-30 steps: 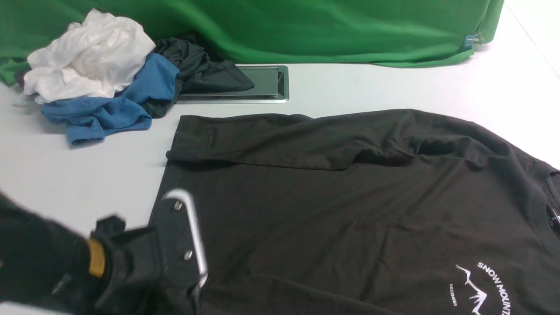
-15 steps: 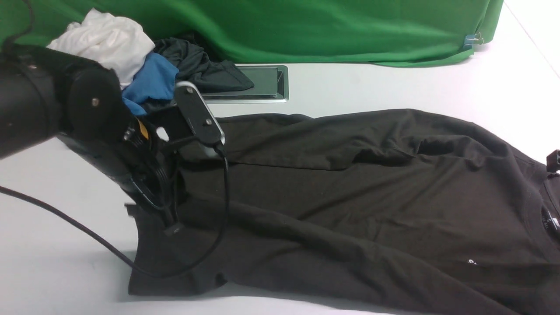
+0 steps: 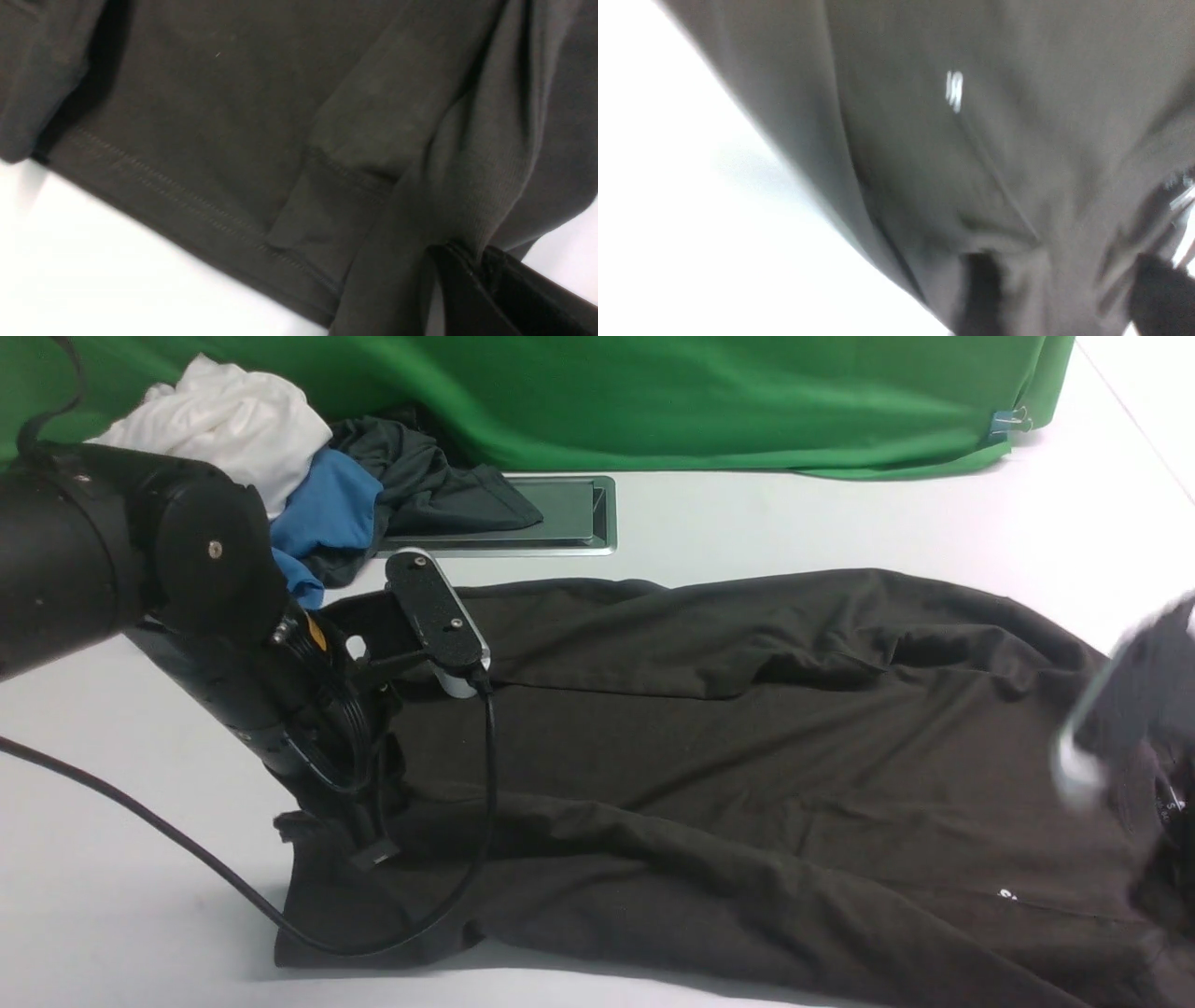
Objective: Fold a long-sleeved shirt on a white desktop.
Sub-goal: 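Grasp the near edge of the shirt at its hem and shoulder corners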
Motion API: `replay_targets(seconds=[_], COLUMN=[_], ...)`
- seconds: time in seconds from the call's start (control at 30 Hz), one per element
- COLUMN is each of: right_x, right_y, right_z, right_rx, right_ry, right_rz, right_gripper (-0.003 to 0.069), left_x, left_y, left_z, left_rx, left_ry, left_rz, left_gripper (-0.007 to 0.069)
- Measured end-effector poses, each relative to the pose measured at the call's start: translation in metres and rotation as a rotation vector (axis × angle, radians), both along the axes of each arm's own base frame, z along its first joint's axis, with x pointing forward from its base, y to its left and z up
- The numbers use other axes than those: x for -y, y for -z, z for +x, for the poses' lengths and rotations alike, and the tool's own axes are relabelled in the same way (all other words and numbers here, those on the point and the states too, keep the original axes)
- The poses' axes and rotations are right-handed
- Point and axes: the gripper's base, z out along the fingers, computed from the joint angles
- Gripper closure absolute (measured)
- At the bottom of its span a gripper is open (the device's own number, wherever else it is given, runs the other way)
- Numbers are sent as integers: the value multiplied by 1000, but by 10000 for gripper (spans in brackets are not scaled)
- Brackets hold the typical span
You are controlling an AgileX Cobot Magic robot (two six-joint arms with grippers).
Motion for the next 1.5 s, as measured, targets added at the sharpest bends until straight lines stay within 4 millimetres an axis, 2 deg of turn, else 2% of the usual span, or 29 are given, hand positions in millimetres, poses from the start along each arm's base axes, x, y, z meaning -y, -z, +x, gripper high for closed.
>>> replay_targets(seconds=[0.07, 0.13, 0.33, 0.37, 0.53, 0.63, 0.7, 1.0, 1.07, 1.3, 1.5], right_x=[5, 11, 20, 20, 19, 19, 19, 21, 22, 26, 27], right_y=[16, 29, 46, 47, 74, 82, 82, 74, 66, 22, 14], right_z=[-3, -1, 11, 10, 4, 1, 1, -1, -3, -21, -27], right_rx=[-22, -43, -50, -52, -156, -174, -173, -125, -96, 72, 112], right_ry=[-82, -114, -68, -64, -47, -49, -50, -86, -91, -16, 22], right_rz=[-57, -80, -12, -8, 25, 25, 25, 1, -4, 10, 21], right_gripper=[27, 10, 70, 70, 78, 116, 145, 530, 582, 601, 601], left_x=[0, 1, 1, 1, 2, 2, 2, 2, 1, -1, -4], left_y=[0, 0, 0, 0, 0, 0, 0, -1, -2, -18, -36], left_z=[0, 0, -1, -1, -1, -1, -1, -1, -2, -10, -19], left_rx=[-6, -7, -11, -11, -12, -12, -12, -12, -11, 33, 88], left_ry=[-3, -4, -8, -8, -9, -9, -9, -9, -8, -8, -8], left_rz=[-6, -10, -17, -18, -20, -20, -20, -20, -21, -41, -65], left_gripper=[599, 599, 599, 599, 599, 599, 599, 599, 599, 599, 599])
